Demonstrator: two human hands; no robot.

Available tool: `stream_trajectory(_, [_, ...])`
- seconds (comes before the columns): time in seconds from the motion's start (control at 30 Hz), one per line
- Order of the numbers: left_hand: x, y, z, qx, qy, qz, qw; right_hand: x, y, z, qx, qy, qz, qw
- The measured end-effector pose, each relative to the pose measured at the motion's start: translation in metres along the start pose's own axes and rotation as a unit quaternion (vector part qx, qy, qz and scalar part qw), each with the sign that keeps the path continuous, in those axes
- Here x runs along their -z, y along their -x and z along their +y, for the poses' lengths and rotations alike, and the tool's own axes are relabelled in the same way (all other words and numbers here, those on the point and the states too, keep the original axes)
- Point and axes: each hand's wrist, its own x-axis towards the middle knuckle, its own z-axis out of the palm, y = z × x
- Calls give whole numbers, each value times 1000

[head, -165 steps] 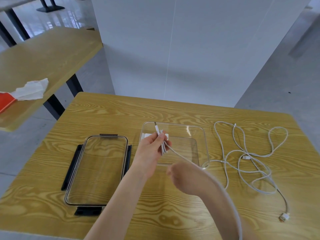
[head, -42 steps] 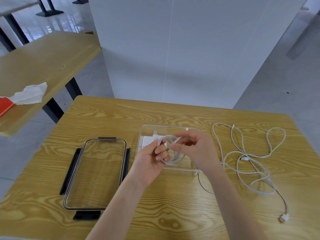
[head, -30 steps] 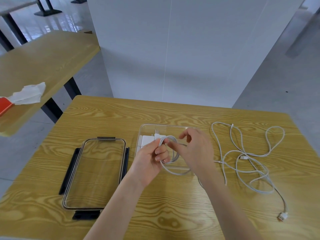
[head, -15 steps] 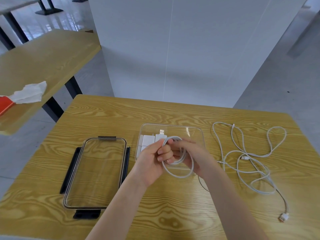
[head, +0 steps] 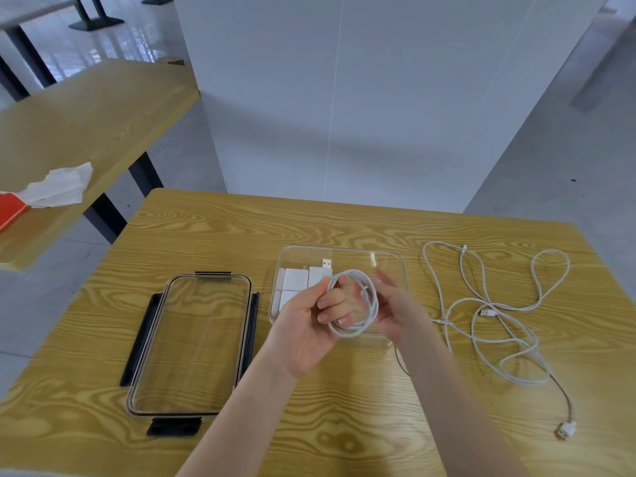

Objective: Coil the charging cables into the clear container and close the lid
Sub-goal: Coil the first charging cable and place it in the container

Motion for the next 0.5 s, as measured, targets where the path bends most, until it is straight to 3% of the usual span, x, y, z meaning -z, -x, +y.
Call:
stream_trajectory(0.13, [0, -1, 3, -16, -15, 12, 1000, 12, 1, -17, 119, -136, 68, 981])
stream_trajectory(0.3, [3, -6, 9, -47, -40, 56, 997, 10, 19, -31, 211, -111, 8, 971])
stream_trajectory(0.4, [8, -7, 11, -56, -46, 92, 993, 6, 29, -36, 296, 60, -53, 952])
stream_trajectory(0.5, [9, -10, 9, -58, -45, 112, 991, -5, 42, -33, 371, 338, -107, 858])
